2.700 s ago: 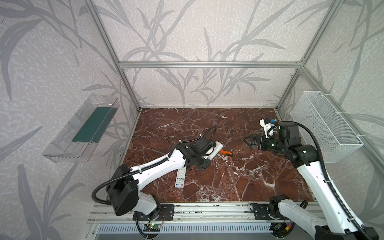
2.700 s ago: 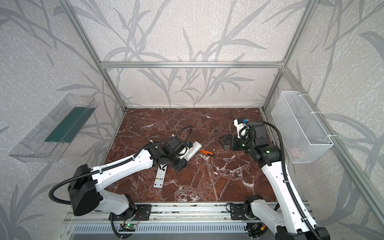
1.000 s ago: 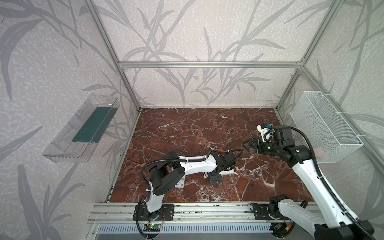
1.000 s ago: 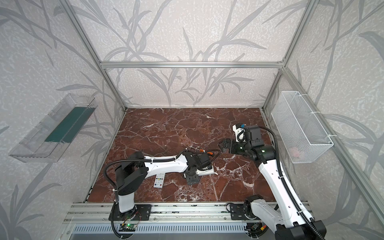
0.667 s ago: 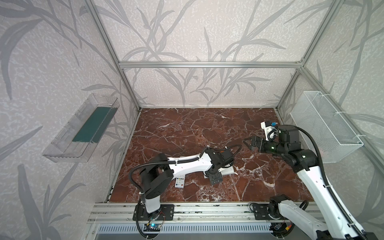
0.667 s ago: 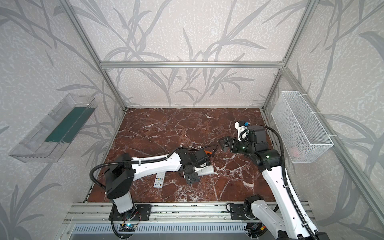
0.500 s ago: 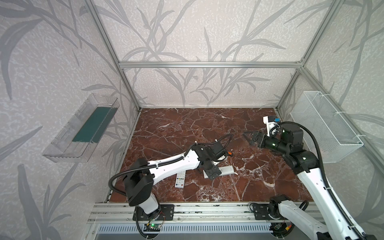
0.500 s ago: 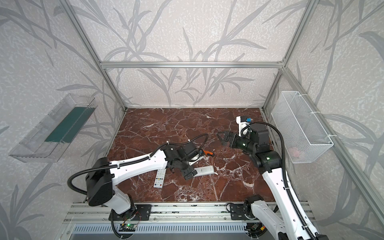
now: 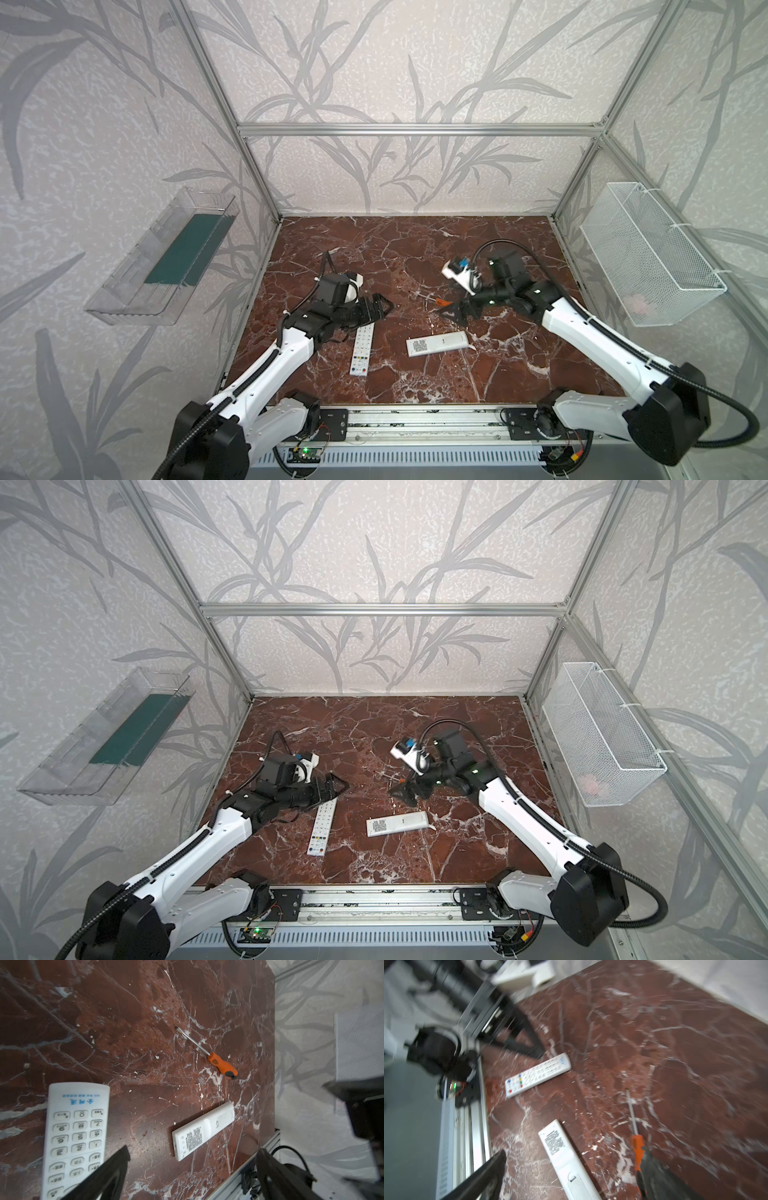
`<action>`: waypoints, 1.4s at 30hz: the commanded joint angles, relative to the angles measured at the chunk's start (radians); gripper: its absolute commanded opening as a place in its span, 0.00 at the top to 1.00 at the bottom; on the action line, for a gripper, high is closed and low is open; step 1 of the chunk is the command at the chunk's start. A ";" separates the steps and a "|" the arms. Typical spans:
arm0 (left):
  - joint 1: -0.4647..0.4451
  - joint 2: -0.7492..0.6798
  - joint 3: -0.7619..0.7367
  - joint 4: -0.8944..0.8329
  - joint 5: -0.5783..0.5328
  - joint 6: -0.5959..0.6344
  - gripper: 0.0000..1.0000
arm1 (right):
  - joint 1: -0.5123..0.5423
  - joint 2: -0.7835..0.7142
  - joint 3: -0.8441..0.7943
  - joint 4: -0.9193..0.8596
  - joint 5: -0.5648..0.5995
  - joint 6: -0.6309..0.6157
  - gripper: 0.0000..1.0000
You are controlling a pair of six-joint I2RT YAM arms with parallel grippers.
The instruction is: Unload the batteries from the remote control
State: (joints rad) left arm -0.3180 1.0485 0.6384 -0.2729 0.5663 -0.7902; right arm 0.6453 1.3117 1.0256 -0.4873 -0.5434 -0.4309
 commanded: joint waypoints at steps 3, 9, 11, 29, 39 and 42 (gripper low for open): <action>0.057 -0.019 -0.015 0.093 0.135 -0.116 0.04 | 0.150 0.207 0.124 -0.267 0.221 -0.442 0.00; 0.083 -0.033 -0.042 0.103 0.156 -0.115 0.04 | 0.216 0.360 0.163 -0.296 0.355 -0.524 0.00; 0.089 -0.029 -0.053 0.115 0.162 -0.122 0.04 | 0.229 0.389 0.168 -0.288 0.390 -0.523 0.00; 0.101 -0.028 -0.075 0.075 0.174 -0.087 0.03 | 0.189 0.571 0.176 -0.249 0.433 -0.454 0.24; 0.101 -0.006 -0.068 0.114 0.206 -0.066 0.03 | 0.176 0.555 0.158 -0.238 0.375 -0.421 0.60; 0.099 0.008 -0.068 0.121 0.218 -0.056 0.04 | 0.155 0.505 0.153 -0.215 0.323 -0.392 0.62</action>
State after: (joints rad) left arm -0.2214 1.0466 0.5709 -0.1799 0.7547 -0.8669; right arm 0.8188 1.8637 1.1851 -0.7052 -0.1524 -0.8452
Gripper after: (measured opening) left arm 0.965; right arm 0.491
